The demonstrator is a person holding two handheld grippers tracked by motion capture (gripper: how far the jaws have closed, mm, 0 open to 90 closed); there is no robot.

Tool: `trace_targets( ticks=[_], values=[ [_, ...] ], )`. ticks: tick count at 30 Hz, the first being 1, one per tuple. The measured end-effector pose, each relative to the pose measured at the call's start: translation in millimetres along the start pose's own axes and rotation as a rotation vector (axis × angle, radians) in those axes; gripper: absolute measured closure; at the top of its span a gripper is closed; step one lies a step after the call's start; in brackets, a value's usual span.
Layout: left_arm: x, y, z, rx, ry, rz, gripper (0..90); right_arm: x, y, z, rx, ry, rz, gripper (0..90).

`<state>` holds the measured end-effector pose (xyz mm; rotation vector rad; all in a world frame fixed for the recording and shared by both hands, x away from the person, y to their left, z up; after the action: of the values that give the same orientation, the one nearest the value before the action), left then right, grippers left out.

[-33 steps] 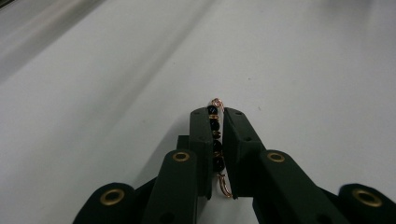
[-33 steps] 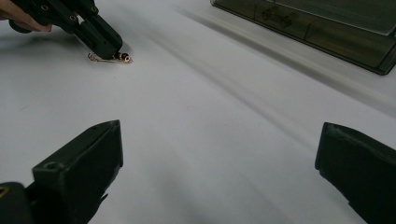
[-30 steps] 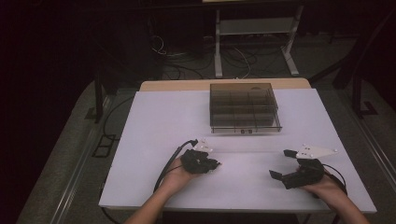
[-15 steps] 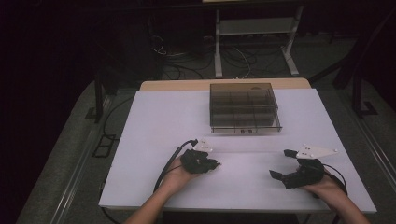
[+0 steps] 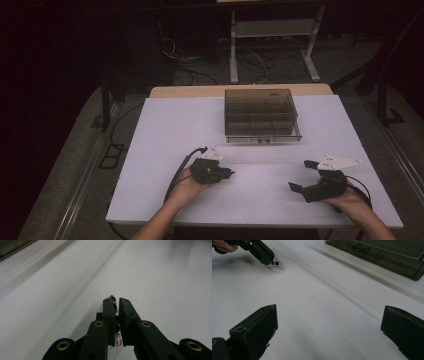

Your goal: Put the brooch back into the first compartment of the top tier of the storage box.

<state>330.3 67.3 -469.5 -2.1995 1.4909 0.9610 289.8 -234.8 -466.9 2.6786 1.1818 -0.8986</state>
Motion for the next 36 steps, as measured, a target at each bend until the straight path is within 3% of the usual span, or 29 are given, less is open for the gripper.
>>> trace_targets(
  ticks=[22,36],
  values=[
    [-12.5,-2.0,-4.8,-0.001,0.029,0.014,83.1,0.3,-0.3,0.0,-0.003,-0.002,-0.002,0.3],
    [-23.8,-2.7,-22.2,0.016,0.061,0.027,83.1,-0.6,0.1,-1.1,0.004,0.006,-0.003,0.3]
  ],
)
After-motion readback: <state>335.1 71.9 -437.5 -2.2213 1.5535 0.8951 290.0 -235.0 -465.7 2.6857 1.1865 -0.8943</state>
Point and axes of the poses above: each handheld gripper's, and its own axes: x roughly forward along the jaws, z roughly out of its underside, y roughly to its right, the point moved 5 cm from there along x, roughly forward along the jaws, and after that the axes turned 3 degrees about x, right-handed, at the moved point
